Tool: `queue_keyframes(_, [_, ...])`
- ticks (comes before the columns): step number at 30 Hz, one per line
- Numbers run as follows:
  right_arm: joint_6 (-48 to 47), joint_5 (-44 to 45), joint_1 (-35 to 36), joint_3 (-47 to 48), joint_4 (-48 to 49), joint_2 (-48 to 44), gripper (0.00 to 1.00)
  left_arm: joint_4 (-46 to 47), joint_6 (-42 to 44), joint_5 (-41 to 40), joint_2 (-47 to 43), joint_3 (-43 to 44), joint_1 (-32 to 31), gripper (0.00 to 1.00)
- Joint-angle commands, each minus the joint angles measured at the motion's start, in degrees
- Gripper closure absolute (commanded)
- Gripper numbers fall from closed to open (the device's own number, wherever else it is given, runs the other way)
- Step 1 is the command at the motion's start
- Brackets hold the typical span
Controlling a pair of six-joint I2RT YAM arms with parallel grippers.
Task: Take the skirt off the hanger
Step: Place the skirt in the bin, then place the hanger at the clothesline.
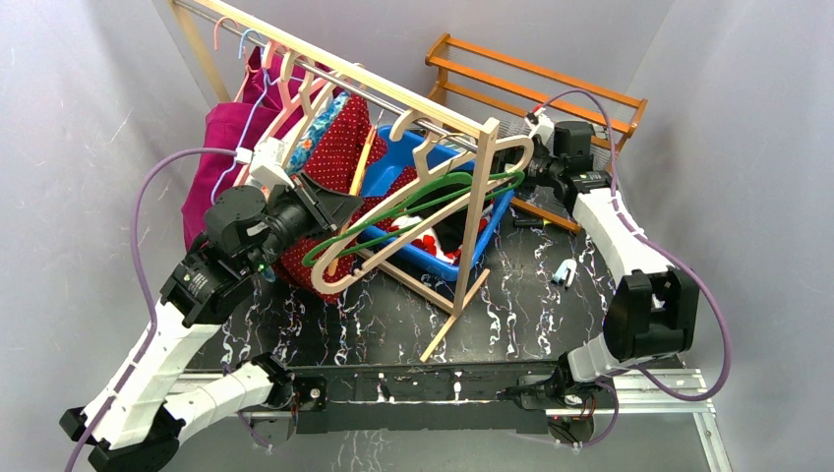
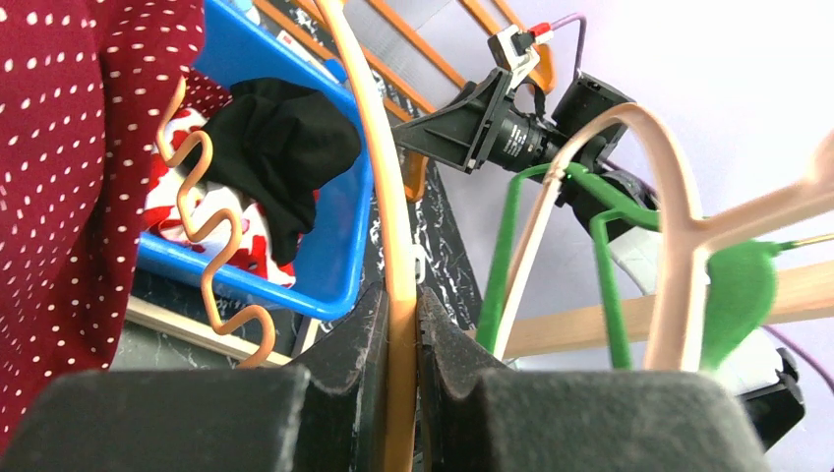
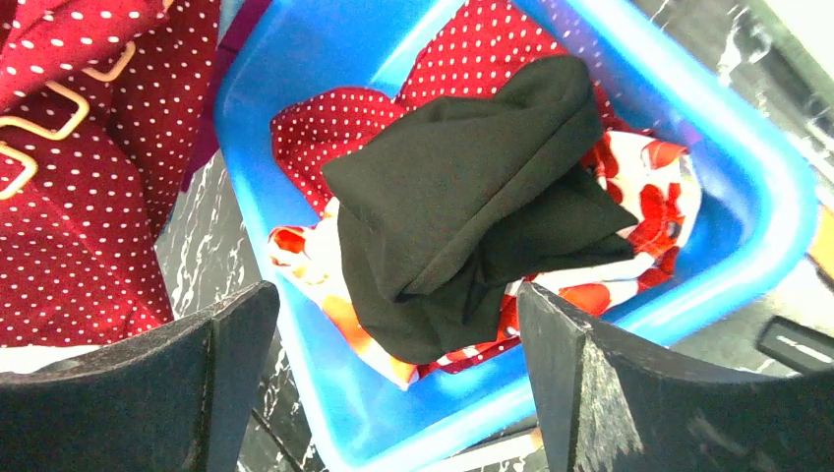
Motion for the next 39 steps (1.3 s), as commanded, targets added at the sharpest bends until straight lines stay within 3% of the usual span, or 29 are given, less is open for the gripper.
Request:
queue_keyframes(1, [-2.89, 3.22, -2.01, 2.6, -2.82, -2.51, 0.02, 2.95, 1.03, 1.89, 0.42, 4.93, 0.39, 1.0])
queue_keyframes(8, [-3.97, 3.45, -5.44, 2.29, -4.8, -4.84, 0.02, 3.04, -0.37, 3.74, 3.83, 7.36, 0.36, 1.0])
queue_keyframes(23, [-4.34, 3.19, -5.55, 1.37, -4.7, -12.15, 0.02, 11.2, -7.37, 9.76, 3.55, 6.92, 0.41, 1.0])
queue_keyframes(32, [-5.44, 4.85, -5.57, 0.98, -5.19, -15.94, 0.01, 13.48, -11.68, 8.87, 4.62, 10.4, 0.4, 1.0])
queue_keyframes(39, [-5.7, 5.59, -5.58, 1.47, -6.02, -17.29, 0.02, 18.6, -15.92, 10.19, 1.59, 5.38, 0.34, 1.0])
